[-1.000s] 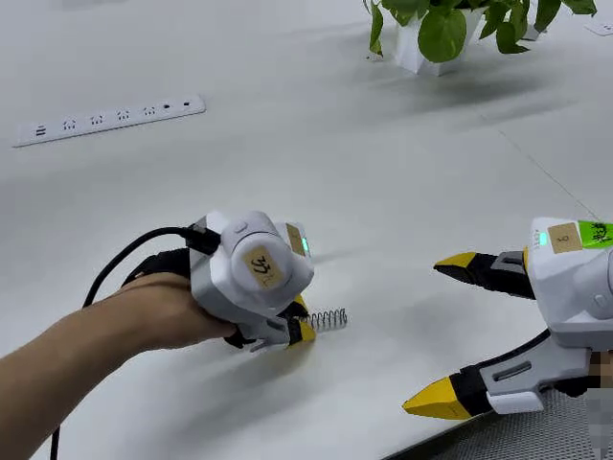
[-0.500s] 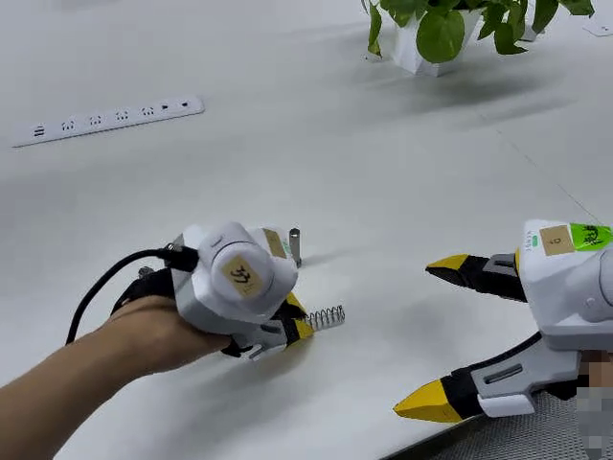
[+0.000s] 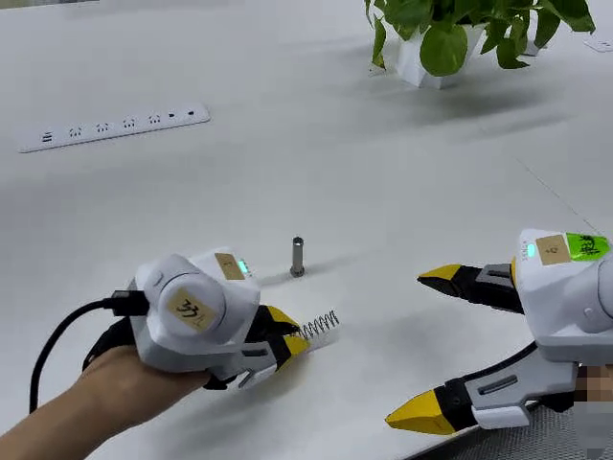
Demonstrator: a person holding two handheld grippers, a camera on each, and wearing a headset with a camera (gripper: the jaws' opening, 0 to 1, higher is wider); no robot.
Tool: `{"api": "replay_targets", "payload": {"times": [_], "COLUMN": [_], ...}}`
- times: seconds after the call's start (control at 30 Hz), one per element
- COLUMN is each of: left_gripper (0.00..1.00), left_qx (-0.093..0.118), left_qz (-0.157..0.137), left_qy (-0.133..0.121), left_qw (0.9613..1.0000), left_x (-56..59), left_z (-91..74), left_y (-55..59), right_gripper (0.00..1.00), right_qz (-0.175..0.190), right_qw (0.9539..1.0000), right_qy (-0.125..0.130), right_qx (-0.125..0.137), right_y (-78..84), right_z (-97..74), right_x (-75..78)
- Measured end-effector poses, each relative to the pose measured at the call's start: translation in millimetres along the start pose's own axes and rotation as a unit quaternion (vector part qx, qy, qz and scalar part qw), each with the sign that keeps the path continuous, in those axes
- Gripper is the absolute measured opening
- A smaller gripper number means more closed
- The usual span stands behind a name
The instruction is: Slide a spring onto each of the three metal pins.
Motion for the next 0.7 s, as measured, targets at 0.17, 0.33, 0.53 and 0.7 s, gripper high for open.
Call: {"api": "replay_targets", "payload": {"times": [0.17,0.33,0.53,0.7], "left_gripper": [0.10,0.10,0.10,0.10], "left_qx": [0.019,0.041,0.066,0.074], "left_qz": [0.000,0.006,-0.002,-0.001], "left_qy": [0.001,0.003,-0.009,-0.004], "left_qw": [0.9998,0.9992,0.9978,0.9973], "left_x": [7.2,20.3,31.6,35.7], "left_z": [-17.9,-40.7,-56.6,-59.1], "left_y": [2.0,6.4,8.5,13.2], "right_gripper": [0.93,0.88,0.72,0.57], "right_qz": [-0.004,-0.030,-0.038,-0.058], "right_qw": [0.9998,0.9981,0.9935,0.9890], "right_qy": [-0.010,-0.052,-0.100,-0.129], "right_qx": [0.014,0.014,0.038,0.045], "right_y": [-13.8,-31.1,-53.6,-64.0], "right_z": [2.6,11.5,22.0,29.8], "right_x": [1.0,-3.4,-6.7,-7.5]}}
Point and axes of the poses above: the centre of the closed fingertips' face, and the gripper's own axes: z roughly forward along the fingers, x roughly to its right, y roughly out of its underside, the point moved 10 cm from there along -z, roughly backward along the fingers, and after that the axes turned 12 degrees about -z, right-handed, at the moved point
